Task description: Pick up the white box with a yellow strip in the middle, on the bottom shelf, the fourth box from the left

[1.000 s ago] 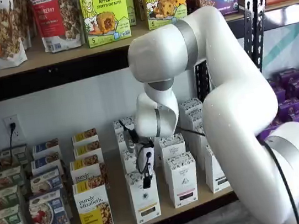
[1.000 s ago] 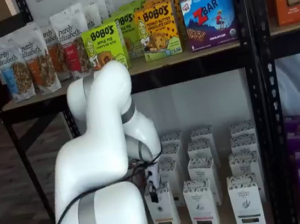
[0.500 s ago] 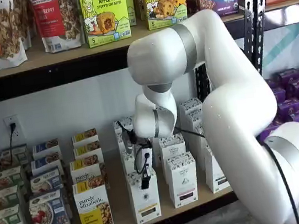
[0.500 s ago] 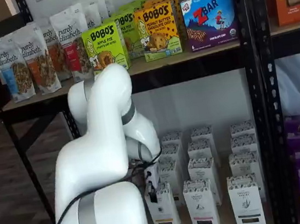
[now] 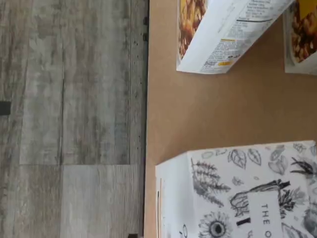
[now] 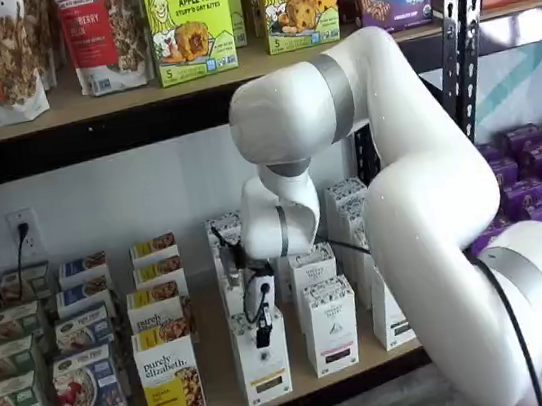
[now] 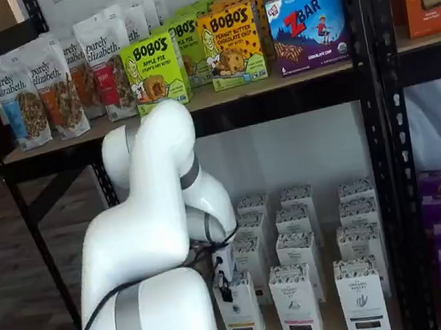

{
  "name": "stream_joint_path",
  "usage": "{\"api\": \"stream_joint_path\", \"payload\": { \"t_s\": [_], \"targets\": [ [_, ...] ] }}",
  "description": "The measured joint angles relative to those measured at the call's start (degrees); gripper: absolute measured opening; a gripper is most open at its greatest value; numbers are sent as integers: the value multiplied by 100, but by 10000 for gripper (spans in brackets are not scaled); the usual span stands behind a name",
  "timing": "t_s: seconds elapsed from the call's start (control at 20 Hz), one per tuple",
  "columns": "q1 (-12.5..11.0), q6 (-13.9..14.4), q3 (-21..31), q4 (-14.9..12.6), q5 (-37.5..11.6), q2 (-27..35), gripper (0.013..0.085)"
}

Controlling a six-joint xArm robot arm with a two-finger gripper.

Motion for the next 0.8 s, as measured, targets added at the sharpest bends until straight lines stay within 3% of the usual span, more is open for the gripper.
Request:
{"api": "stream_joint_path", "payload": {
  "t_s": [0.1,0.5,0.8],
  "targets": [
    [-8,7,-33,-18,-3,31,850],
    [-111,-509,71,465,141,-161,850],
    [-150,-546,137,477,218,-278,850]
  ]
}}
